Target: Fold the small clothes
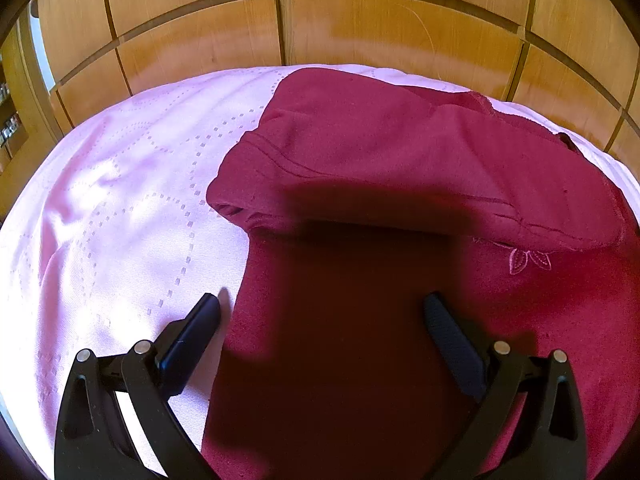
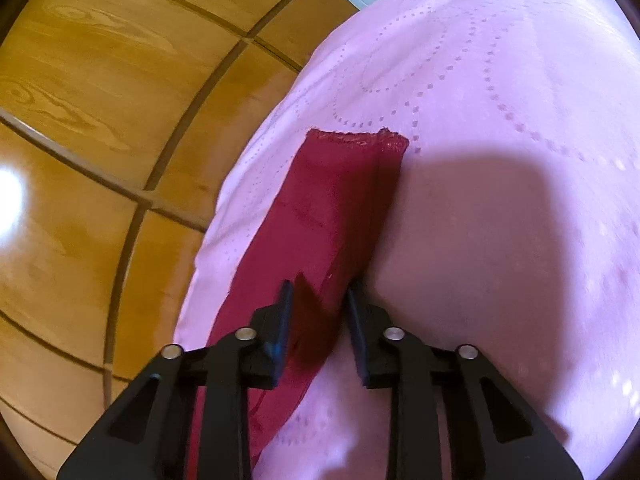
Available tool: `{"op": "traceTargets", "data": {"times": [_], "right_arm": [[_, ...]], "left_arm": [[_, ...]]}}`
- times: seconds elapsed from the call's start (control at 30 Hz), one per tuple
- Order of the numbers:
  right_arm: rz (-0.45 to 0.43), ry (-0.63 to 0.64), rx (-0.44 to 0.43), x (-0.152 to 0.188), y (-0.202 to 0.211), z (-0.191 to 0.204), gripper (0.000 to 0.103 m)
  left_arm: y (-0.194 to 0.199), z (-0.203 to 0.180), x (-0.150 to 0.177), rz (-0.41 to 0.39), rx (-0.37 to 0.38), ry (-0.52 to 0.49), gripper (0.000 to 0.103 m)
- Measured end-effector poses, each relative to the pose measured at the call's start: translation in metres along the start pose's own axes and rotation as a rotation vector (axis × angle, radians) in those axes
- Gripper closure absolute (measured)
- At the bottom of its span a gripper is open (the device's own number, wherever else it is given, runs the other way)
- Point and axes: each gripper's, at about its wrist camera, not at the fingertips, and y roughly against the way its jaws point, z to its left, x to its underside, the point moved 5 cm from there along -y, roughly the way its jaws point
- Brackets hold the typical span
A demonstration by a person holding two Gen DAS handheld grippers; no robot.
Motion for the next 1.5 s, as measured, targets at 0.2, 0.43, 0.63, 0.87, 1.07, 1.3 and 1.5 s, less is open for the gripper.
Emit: {"op": "traceTargets", "data": {"times": [0.2, 0.43, 0.63, 0.87, 1.07, 1.3, 1.5], "right_arm": [[0.021, -0.058, -0.035, -0.012, -0.006, -0.009, 0.096], [-0.09, -0.089, -0.037, -0.014, 0.033, -0.008, 0.096], [-0.098, 0.029, -0.076, -0.002, 0.056, 0.032, 0.096], [-0.074, 0.291, -0.168, 0.043, 0.075, 0.116, 0.096], [0.025, 0.419, -0.261, 0.108, 0.075, 0.174, 0.096], [0.176, 0.535, -0.373, 0.201, 0.065, 0.229, 0.096], [0.331, 0.658, -0.43, 0.286, 0.057, 0.253, 0.096]], "left_arm": [[-0.001, 0.003, 0.0, 0.002, 0.01, 0.007, 0.002], [0.0, 0.006, 0.001, 0.002, 0.017, 0.012, 0.002], [0.0, 0.008, 0.001, 0.001, 0.024, 0.018, 0.002], [0.001, 0.011, 0.002, -0.001, 0.036, 0.026, 0.002], [0.004, 0.014, 0.004, -0.002, 0.045, 0.032, 0.002], [0.006, 0.016, 0.007, -0.003, 0.049, 0.035, 0.002], [0.004, 0.014, 0.005, -0.003, 0.049, 0.036, 0.002]]}}
